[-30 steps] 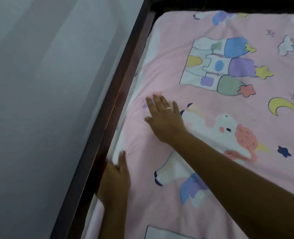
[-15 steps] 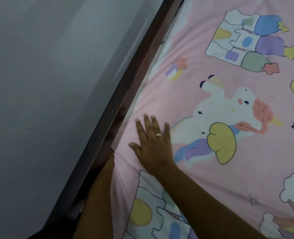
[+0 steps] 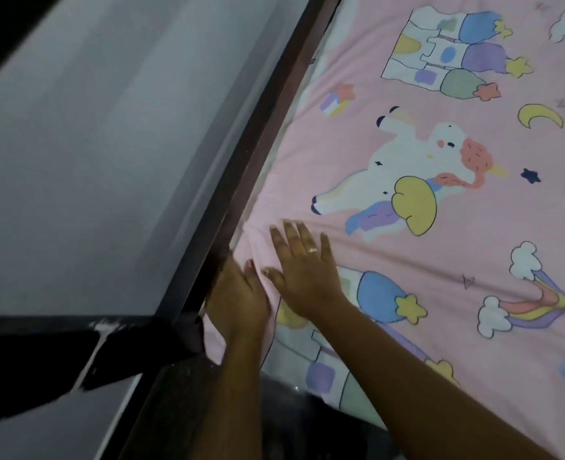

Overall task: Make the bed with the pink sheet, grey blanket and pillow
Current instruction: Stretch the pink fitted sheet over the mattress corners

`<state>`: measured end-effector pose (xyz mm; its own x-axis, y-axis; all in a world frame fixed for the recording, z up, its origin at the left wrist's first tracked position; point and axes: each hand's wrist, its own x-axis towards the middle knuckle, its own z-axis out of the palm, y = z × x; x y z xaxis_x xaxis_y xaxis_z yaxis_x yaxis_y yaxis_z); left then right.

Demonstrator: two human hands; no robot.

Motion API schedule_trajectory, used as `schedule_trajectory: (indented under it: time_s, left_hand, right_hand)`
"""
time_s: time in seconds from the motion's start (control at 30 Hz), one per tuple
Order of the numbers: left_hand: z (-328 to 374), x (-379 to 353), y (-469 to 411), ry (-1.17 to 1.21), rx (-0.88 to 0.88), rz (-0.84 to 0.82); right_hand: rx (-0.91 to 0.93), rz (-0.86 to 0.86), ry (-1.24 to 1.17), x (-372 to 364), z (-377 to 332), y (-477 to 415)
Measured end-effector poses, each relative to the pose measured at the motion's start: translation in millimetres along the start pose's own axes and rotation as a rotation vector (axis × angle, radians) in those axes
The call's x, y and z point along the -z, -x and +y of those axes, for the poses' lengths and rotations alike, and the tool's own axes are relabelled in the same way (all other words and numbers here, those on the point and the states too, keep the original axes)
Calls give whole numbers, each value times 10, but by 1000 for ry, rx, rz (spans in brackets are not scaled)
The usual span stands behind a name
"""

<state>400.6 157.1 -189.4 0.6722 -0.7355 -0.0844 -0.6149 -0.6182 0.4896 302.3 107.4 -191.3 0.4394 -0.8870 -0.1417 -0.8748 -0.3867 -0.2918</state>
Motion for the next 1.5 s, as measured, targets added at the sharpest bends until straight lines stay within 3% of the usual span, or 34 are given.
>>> schedule_trajectory:
  time_s: [0.13, 0.27, 0.4, 0.57, 0.67, 0.73, 0.8, 0.87, 1.03, 1.17, 1.3, 1.4, 1.5]
  left_hand:
    - [-421, 114, 762, 75, -55, 95]
    - [-605, 260, 1105, 563, 389, 32]
    - [-646, 337, 782, 689, 518, -68]
    - [-755, 403, 582, 540, 354, -129]
    - [-840, 495, 731, 97, 238, -13]
    - [-908, 508, 797, -84, 279, 18]
    - [-941, 476, 777, -115, 356, -11]
    - [-921, 432, 726, -28, 425, -15]
    - [-776, 342, 876, 511, 659, -45]
    - [-638, 335, 1107, 480, 446, 118]
    - [-383, 409, 1030, 311, 150, 162]
    - [-210, 404, 758, 101, 18, 103]
    - [-58, 342, 511, -163, -147, -8]
  right_hand:
    - [-44, -35, -1, -193, -160, 620]
    - [-25, -58, 31, -253, -293, 849]
    - [-1, -94, 34, -218, -314, 844]
    - [17, -160, 28, -161, -363, 793]
    - [38, -176, 17, -149, -442, 730]
    - [86, -179, 19, -145, -507, 711]
    - [129, -188, 29, -169, -540, 710]
    - [156, -202, 53, -195, -538, 700]
    - [190, -226, 43, -192, -498, 607]
    - [216, -150, -75, -129, -320, 592]
    - [-20, -5, -19, -11, 208, 425]
    - [-202, 17, 98, 186, 727, 271]
    - [-201, -20, 144, 327, 1045, 140]
